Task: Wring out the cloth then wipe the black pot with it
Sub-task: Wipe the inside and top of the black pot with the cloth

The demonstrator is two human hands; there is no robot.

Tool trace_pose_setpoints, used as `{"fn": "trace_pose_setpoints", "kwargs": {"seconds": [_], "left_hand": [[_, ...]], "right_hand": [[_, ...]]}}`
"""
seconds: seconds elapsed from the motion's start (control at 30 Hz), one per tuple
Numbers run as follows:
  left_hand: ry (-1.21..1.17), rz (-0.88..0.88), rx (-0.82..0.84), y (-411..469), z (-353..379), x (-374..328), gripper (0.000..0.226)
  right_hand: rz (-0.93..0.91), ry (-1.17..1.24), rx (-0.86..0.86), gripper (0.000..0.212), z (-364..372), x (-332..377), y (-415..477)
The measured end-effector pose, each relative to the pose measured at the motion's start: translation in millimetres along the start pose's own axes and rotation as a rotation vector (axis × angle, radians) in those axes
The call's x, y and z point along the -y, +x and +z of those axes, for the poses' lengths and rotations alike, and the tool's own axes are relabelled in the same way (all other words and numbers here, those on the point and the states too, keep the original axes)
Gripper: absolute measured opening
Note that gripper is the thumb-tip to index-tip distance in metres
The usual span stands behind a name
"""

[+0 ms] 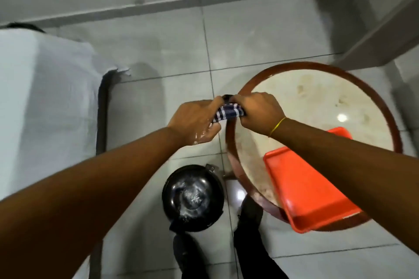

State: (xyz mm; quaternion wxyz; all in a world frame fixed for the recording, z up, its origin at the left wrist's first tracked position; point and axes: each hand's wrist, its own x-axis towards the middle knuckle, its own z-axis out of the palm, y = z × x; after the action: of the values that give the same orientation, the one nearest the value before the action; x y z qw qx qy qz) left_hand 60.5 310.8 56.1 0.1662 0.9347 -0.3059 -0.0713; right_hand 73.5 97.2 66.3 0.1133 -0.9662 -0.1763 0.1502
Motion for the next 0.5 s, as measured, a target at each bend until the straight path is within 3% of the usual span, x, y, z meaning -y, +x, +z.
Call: {"fn": "trace_pose_setpoints", "kwargs": {"seconds": [0.27,0.33,0.43,0.5], "left_hand": [[0.110,-0.279,0.058,-152.3,160.2,97.2,0.042],[0.126,-0.312,0.148,-184.4,212.1,99.8,0.046],[0.078,-0.388,0.455,-234.0,284.9,93.9,0.057],[0.048,-0.431,0.567,-263.9,321.4,82.6,0.071]], "right_hand": [[-0.184,-0.048,0.137,0.045,209.6,100.1,37.2],[-0.206,-0.073,0.194,0.048,269.2,106.8,29.8],[-0.207,-0.112,0.401,0.073,349.6,103.2,-2.6],[-0.184,-0.084,0.484,0.100,384.3,96.8,-33.0]]}}
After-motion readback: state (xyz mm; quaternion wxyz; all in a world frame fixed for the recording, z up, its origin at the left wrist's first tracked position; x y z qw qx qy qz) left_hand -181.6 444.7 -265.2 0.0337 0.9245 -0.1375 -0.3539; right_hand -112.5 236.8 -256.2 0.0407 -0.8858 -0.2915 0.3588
